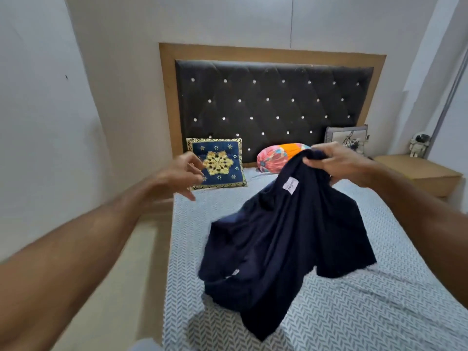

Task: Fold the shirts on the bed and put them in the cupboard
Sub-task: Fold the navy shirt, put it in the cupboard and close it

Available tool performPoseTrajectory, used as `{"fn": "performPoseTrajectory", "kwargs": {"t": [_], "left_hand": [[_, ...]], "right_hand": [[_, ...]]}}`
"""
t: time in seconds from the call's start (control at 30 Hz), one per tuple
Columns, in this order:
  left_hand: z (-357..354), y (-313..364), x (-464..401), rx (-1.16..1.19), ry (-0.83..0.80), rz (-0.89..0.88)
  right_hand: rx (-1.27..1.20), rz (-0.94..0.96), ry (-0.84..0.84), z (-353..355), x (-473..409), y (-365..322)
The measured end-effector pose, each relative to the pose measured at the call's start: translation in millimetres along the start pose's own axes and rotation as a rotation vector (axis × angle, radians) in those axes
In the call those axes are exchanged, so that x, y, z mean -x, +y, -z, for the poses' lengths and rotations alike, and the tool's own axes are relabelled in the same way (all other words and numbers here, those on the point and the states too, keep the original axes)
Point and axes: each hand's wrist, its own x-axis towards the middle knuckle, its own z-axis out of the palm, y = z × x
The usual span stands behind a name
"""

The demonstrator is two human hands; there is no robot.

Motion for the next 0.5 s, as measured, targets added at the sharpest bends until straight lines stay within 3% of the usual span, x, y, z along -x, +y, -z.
{"fn": "performPoseTrajectory", "kwargs": {"t": [0.1,0.2,0.37,0.5], "left_hand": [[-71,-17,-7,0.050,-0.240,0.000],[-140,-22,-11,0.049,-0.300,-0.023],[-196,-28,-18,0.101,-0.291,-0.046],[-169,-29,-21,0.346,-0.127,0.078]], "right_hand": [[0.050,0.172,0.042,-7,5,-11],[0.037,0.261,0.038,-11,3,-21],[-0.025,0.305,0.065,-4,1,-28],[-0.077,0.246,0.170,10,2,-12]]}}
